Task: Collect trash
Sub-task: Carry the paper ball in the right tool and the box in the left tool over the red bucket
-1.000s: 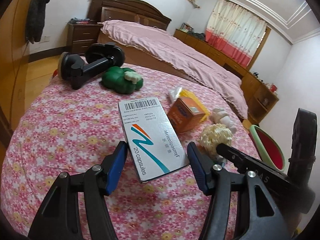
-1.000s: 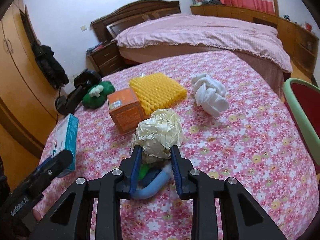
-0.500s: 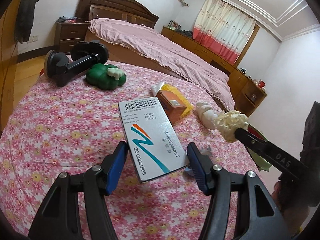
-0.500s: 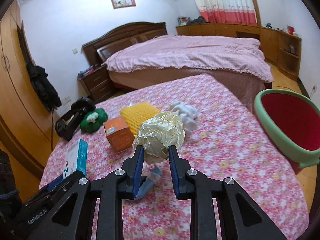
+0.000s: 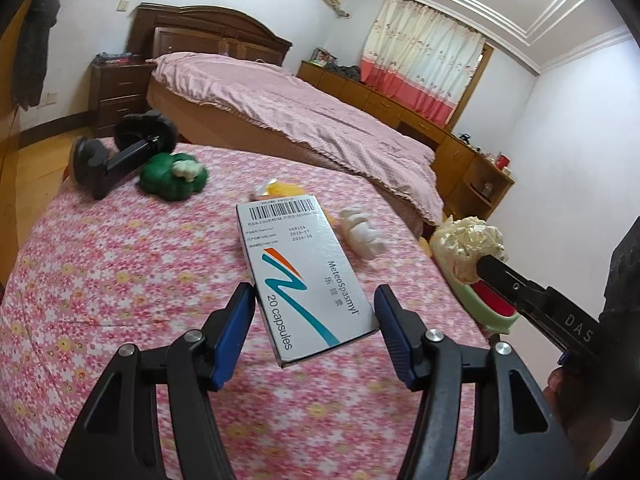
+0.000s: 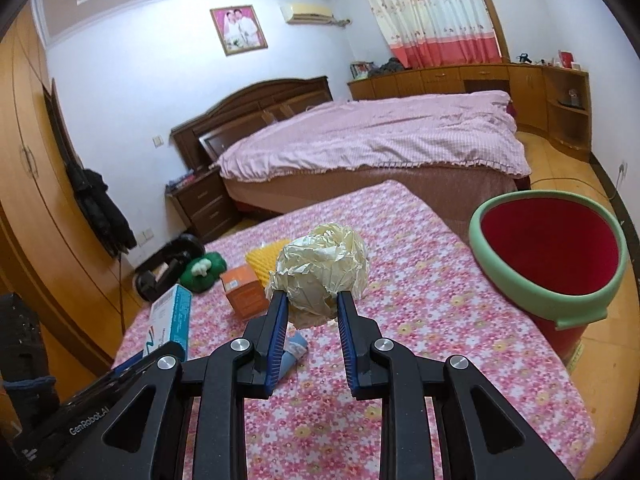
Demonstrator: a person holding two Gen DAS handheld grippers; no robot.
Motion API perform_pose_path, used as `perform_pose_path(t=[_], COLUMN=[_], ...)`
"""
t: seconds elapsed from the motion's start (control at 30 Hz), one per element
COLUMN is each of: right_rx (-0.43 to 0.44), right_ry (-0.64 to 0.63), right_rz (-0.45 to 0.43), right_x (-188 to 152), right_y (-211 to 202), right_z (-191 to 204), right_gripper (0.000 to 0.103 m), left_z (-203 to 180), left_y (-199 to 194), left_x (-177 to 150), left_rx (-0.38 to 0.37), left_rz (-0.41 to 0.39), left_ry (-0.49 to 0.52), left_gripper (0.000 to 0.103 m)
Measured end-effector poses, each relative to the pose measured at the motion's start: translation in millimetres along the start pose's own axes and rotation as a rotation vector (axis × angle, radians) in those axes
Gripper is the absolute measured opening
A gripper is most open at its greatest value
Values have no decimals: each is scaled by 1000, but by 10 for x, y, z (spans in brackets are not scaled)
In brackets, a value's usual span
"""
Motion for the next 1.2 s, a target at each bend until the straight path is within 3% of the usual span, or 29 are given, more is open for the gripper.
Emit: perform_pose_path(t=[0.33, 0.63, 0.9, 1.2], right_rx=[23, -41, -109, -168], right_ry=[8, 21, 58, 134], right_rz=[-132, -210, -231, -205], right_x=[420, 722, 839, 812], right_y=[-469, -832, -951, -853], right_z=[-84, -512, -1003, -1620], right_gripper=[26, 26, 26, 26], left_z=[-576, -1206, -1720, -2135], left_y=[-53, -71, 172, 690], left_x=[196, 405, 365, 105], left_rx=[-53, -136, -219, -268], left_rz=[-4, -42, -22, 69], left_ry=[86, 163, 196, 230], left_gripper=[62, 62, 62, 62])
Point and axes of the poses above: each gripper's, at about its wrist camera, not at the fingertips, and y roughly the way its jaws point, z to its left, x to its top, the point moved 10 cm from there along y, roughly the way its jaws point, and after that the axes turned 9 degrees about -z, right-handed, at the moved point
